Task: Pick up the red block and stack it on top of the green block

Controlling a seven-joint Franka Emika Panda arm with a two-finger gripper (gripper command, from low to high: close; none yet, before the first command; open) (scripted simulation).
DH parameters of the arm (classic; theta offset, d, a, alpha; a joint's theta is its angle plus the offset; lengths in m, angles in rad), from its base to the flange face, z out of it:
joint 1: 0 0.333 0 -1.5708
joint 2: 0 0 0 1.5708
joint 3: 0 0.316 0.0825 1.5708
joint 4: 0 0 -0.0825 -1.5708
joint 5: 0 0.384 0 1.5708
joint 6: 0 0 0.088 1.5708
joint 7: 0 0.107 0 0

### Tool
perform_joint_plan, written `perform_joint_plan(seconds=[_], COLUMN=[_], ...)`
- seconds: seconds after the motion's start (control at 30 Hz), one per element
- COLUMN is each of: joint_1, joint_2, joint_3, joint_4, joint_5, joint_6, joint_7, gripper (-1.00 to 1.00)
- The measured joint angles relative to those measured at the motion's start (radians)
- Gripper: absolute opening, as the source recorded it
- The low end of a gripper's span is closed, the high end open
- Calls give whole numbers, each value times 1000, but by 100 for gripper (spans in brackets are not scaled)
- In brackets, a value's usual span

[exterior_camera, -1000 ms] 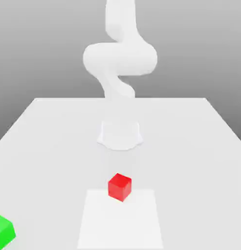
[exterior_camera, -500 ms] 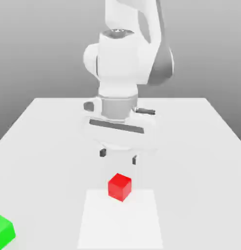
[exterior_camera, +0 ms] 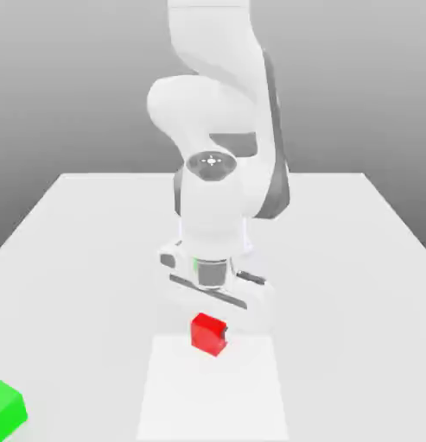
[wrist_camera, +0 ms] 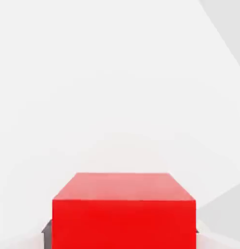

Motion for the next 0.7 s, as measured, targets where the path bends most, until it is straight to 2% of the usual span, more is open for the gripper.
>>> perform_joint_plan(seconds=[0.23, 0.4, 0.57, 0.7], joint_1=[-24, -12, -104, -189], joint_2=[-156, -291, -233, -153], joint_3=[46, 38, -28, -72], joint_4=[-17, -40, 104, 249], joint_5=[79, 90, -2, -20], joint_6=[-137, -251, -339, -405], joint_7=[-61, -64, -89, -159], gripper=[-100, -100, -100, -100])
